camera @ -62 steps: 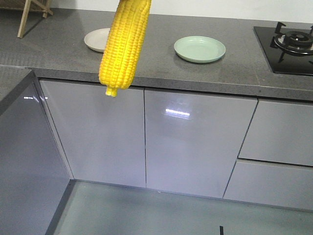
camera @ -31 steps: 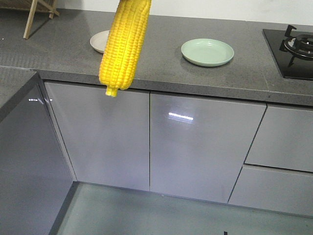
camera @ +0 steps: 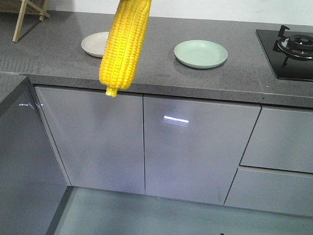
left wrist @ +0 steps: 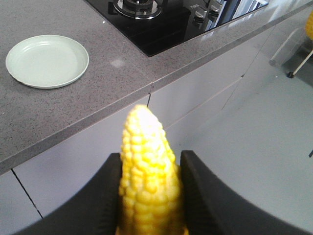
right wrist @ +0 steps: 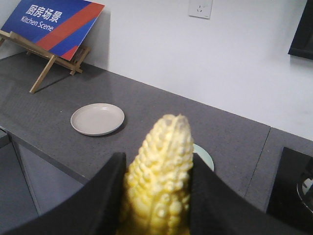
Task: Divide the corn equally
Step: 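Drive toward the counter with the empty beige and green plates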
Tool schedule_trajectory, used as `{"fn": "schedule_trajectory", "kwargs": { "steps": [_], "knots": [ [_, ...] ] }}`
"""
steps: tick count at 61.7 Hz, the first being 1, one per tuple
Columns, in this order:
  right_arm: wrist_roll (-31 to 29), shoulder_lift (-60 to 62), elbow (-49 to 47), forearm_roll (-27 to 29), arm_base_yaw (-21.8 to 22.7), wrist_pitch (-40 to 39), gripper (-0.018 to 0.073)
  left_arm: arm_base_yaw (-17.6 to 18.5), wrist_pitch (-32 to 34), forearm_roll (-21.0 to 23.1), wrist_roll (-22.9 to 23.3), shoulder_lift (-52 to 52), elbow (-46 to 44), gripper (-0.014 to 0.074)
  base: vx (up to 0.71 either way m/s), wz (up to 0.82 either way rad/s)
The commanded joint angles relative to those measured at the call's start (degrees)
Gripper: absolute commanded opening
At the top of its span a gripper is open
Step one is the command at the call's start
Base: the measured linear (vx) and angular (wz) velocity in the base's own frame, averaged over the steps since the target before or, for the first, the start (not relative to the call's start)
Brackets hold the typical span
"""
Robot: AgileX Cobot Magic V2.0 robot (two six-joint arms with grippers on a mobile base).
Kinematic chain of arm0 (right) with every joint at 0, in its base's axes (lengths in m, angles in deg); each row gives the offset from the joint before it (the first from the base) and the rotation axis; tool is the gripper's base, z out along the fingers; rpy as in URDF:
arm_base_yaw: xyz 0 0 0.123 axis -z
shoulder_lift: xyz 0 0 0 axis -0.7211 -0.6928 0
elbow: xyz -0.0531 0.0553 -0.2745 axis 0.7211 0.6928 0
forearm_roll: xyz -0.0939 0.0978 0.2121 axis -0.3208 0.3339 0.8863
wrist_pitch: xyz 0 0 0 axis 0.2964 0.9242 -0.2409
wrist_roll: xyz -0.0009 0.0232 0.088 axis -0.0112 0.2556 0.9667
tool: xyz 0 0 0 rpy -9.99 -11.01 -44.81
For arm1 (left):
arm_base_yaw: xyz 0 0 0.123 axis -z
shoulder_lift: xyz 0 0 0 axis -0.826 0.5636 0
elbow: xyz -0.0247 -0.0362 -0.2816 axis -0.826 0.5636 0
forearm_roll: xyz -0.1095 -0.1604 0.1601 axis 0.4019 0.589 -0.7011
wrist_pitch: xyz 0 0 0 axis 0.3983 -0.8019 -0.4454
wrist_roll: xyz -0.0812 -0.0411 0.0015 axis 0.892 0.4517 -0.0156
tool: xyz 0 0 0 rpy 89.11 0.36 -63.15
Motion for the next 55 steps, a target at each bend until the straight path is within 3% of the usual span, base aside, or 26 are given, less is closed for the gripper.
{"fn": "schedule_trajectory", "kwargs": {
  "steps": [1, 55],
  "knots": [
    [0.04, 1.52, -0.94, 1.93, 0.26, -0.03, -0.0006, 0.21, 1.58, 1.78, 0.32, -2.79, -1.23, -0.0006, 0.03, -0.06],
    [0.04, 1.52, -0.94, 1.93, 0.26, -0.03, -0.0006, 0.21, 1.58, 1.78, 0.32, -2.79, -1.23, -0.0006, 0.05, -0.04]
  ]
}}
